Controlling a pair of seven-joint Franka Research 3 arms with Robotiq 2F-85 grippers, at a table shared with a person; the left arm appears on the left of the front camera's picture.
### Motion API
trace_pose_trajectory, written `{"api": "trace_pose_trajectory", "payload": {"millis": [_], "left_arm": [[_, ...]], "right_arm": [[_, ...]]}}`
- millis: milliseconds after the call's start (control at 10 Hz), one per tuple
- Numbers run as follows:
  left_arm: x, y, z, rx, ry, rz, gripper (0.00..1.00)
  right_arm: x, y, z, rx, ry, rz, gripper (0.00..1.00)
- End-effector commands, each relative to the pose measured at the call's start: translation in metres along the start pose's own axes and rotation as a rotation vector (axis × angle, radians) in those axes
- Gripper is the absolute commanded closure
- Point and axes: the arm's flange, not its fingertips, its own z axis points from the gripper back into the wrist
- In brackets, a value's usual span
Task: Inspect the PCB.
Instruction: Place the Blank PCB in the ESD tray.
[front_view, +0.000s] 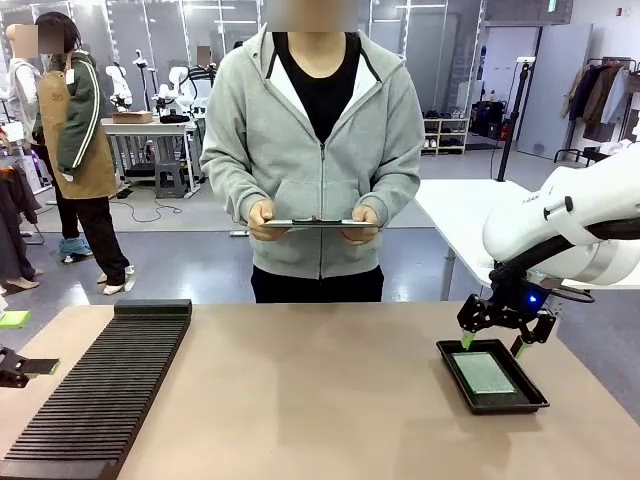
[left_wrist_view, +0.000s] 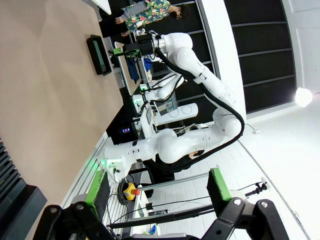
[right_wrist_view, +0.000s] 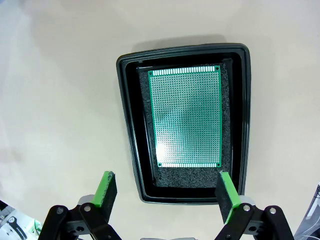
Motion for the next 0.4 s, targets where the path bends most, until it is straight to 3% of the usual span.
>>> {"api": "trace_pose_trajectory", "payload": {"millis": [0, 300], "left_arm": [[0.0005, -0.0011, 0.0001, 0.003, -0.002, -0.003, 0.0], [0.0005, -0.0011, 0.0001, 0.003, -0.002, -0.003, 0.0]], "right_arm": [[0.0002, 0.0002, -0.0008, 0.004, -0.003, -0.001, 0.0], [0.0002, 0.0002, -0.0008, 0.004, -0.003, -0.001, 0.0]]}}
